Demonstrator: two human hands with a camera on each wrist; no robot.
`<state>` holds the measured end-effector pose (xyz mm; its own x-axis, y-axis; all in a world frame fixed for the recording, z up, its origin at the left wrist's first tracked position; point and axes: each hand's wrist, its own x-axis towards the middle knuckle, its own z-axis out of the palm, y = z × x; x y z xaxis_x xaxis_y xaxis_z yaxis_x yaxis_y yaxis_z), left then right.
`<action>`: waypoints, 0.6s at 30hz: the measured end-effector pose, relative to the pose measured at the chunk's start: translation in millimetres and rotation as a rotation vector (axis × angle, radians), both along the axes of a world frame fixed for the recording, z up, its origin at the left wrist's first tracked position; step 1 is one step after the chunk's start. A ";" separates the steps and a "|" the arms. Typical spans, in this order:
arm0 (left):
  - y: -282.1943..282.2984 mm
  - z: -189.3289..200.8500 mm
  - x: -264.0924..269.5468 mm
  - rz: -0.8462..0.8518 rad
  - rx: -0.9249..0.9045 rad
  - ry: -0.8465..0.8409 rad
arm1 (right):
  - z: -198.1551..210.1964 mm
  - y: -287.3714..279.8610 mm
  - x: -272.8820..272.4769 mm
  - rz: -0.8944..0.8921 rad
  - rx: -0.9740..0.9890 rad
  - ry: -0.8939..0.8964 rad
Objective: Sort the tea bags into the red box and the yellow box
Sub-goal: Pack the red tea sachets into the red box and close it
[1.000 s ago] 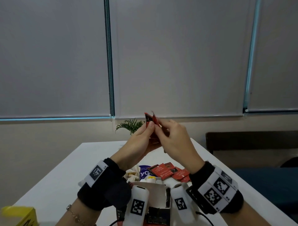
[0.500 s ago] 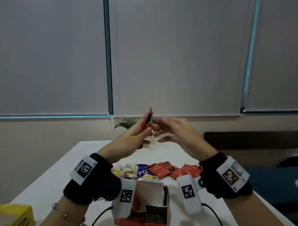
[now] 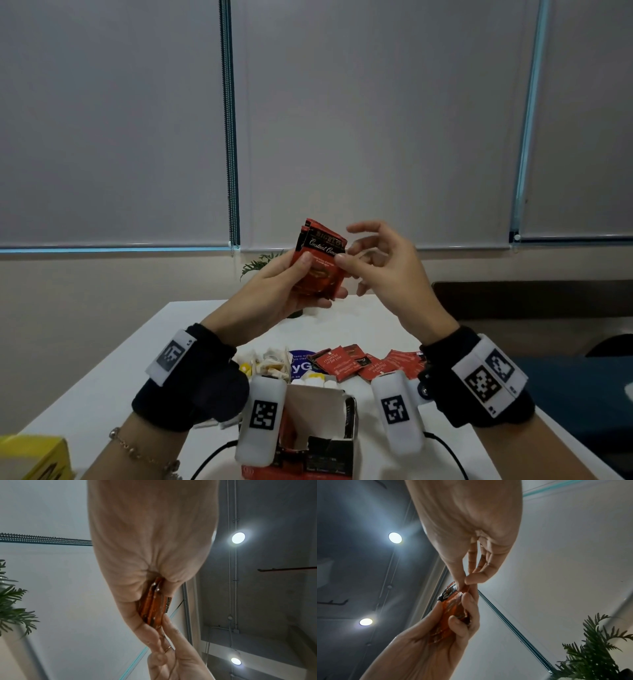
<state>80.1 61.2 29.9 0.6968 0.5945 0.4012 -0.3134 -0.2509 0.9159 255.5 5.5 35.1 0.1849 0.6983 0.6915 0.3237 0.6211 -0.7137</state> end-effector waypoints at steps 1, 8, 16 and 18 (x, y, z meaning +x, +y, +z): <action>-0.6 0.5 0.0 -0.002 -0.018 -0.015 | 0.9 -1.2 0.2 -0.006 0.010 -0.025; -0.5 -0.9 2.5 -0.009 -0.091 -0.032 | 1.0 0.8 5.7 0.001 -0.017 -0.114; -4.7 -2.0 5.2 -0.055 -0.087 -0.010 | 4.6 -1.6 12.0 -0.289 0.002 -0.407; -4.5 -2.1 5.0 -0.042 -0.073 0.008 | 4.8 -2.7 12.3 -0.347 0.016 -0.377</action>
